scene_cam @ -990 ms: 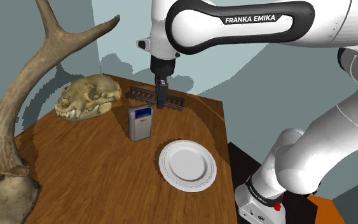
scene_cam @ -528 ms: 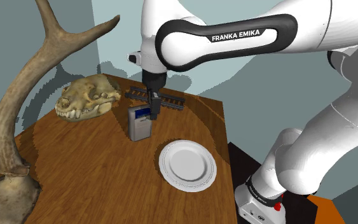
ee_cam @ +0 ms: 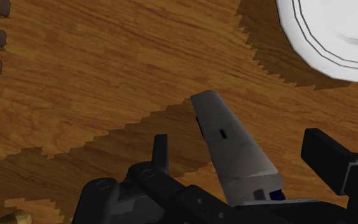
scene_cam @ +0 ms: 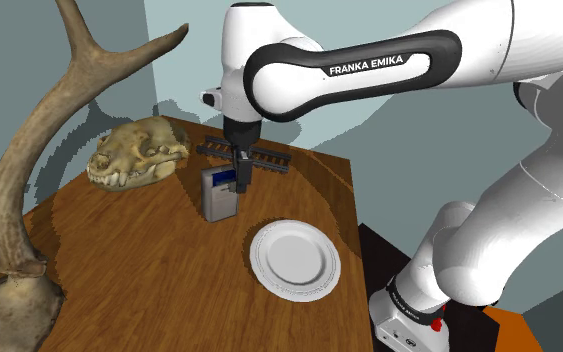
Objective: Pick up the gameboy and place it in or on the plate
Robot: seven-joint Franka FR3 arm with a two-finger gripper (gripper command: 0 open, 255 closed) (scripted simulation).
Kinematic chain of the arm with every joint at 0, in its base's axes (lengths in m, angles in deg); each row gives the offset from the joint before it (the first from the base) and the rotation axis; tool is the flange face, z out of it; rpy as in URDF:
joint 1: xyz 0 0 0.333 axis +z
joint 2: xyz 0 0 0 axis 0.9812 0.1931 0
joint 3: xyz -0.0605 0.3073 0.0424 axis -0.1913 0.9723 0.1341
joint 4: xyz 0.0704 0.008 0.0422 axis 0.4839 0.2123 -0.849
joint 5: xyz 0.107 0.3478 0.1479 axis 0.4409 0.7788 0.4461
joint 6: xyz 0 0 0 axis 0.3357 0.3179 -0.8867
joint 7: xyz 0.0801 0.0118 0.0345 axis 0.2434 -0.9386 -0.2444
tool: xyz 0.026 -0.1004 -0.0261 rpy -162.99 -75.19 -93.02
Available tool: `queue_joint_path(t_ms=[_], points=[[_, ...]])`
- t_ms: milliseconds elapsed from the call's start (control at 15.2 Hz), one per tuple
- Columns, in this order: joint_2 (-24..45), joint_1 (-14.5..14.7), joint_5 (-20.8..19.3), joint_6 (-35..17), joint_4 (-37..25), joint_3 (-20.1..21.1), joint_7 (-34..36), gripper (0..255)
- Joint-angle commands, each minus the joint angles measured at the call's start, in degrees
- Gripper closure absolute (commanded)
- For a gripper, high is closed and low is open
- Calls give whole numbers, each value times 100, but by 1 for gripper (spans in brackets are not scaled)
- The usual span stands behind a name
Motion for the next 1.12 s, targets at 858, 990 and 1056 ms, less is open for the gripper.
queue_joint_path(t_ms=[858,990,1056], points=[[-44,-3,6,229,-186,-8,-4,255],[-67,-5,8,382,-317,-13,-6,255],[-76,-6,9,459,-384,-15,-7,255]])
